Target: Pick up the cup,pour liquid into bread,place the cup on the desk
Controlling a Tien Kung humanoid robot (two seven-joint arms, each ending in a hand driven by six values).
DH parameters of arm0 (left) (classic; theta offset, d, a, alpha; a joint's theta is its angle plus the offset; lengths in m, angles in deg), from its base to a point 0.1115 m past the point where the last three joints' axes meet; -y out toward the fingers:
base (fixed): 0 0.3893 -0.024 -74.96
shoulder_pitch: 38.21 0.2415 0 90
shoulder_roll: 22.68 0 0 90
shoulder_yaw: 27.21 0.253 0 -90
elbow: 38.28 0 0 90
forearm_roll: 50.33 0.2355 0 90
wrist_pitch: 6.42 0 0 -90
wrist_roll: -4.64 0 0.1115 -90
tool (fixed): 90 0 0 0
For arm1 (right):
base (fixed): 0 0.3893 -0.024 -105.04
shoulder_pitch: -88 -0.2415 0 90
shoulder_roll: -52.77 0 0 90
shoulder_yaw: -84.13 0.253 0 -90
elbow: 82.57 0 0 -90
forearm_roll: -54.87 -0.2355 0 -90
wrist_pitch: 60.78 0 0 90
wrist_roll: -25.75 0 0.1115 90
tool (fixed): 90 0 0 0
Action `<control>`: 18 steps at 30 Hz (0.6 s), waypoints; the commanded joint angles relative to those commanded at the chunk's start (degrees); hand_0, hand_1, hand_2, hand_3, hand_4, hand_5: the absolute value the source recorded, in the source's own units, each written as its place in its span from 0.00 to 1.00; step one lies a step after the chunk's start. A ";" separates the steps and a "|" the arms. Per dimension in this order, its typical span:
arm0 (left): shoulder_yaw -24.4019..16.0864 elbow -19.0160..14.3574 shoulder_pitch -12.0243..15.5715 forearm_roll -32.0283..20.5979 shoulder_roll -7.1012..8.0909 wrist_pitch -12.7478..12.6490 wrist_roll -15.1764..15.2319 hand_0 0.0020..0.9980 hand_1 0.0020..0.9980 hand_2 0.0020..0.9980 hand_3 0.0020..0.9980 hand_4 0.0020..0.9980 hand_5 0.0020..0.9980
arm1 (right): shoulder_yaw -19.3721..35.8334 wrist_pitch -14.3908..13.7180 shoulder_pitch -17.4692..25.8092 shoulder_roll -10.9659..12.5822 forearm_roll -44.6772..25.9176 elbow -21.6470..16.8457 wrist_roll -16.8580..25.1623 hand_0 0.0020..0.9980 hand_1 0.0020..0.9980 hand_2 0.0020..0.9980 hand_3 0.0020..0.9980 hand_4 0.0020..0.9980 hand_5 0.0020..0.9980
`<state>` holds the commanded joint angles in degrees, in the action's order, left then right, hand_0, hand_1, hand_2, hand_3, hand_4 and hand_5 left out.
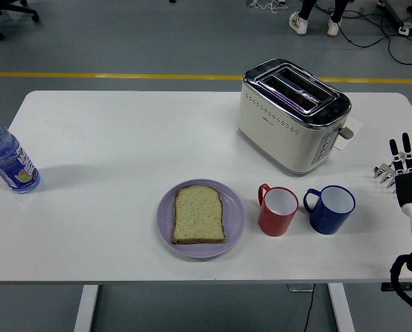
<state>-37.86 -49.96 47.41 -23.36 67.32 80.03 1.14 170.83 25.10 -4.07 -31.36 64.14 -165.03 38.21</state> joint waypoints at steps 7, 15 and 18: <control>0.42 0.03 0.06 -0.12 0.00 0.02 -0.02 0.64 0.65 0.66 0.55 0.32 0.84 | 1.53 3.38 0.13 -0.32 0.73 1.23 -6.22 0.71 0.61 0.68 0.66 0.63 0.35; 0.17 0.01 -0.13 0.02 0.00 0.02 -0.02 0.64 0.65 0.66 0.55 0.32 0.84 | 2.44 3.05 0.16 -0.51 0.50 1.92 -6.58 0.70 0.61 0.68 0.65 0.63 0.36; -0.02 0.00 -0.24 0.02 0.00 0.01 -0.03 0.64 0.65 0.66 0.55 0.32 0.84 | 2.54 2.54 0.10 -0.61 0.23 2.17 -6.70 0.70 0.61 0.68 0.65 0.63 0.36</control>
<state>-37.89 -49.96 47.18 -23.33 67.32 80.05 1.11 173.37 27.64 -3.97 -31.96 64.37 -162.87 31.52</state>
